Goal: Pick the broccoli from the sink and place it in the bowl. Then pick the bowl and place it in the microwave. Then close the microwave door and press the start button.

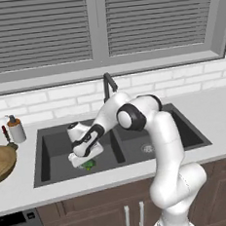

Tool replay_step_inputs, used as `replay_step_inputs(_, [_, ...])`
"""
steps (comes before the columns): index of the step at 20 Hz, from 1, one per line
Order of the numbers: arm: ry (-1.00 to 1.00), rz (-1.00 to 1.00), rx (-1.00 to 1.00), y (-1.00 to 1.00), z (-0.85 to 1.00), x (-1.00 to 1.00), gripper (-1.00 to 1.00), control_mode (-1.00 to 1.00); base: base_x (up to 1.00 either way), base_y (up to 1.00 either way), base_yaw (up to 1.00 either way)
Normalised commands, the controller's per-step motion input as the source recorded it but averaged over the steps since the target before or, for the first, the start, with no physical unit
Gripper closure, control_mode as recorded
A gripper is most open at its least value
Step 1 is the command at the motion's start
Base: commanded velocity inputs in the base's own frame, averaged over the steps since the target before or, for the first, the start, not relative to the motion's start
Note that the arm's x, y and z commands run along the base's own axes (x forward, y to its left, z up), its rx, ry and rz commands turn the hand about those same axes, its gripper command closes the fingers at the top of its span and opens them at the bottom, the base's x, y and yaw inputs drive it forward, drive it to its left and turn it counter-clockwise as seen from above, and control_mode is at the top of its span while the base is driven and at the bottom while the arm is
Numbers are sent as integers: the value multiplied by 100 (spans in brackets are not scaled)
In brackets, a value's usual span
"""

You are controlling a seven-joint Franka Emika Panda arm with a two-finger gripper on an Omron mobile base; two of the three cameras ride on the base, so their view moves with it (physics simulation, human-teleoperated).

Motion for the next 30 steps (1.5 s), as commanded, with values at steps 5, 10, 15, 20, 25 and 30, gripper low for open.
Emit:
replay_step_inputs(5, [0, 0, -1, 10, -20, 20, -100, -100, 0, 0, 0])
replay_step_inputs(10, [0, 0, 0, 15, -3, 30, -100, -100, 0, 0, 0])
replay_step_inputs(15, [0, 0, -2, 13, -6, 33, -100, -100, 0, 0, 0])
replay_step_inputs(20, [0, 0, -2, 5, -24, 12, -100, -100, 0, 0, 0])
replay_step_inputs(25, [3, 0, -3, 0, -30, 0, -100, -100, 0, 0, 0])
replay_step_inputs(30, [6, 0, -1, -6, -39, -2, -100, -100, 0, 0, 0])
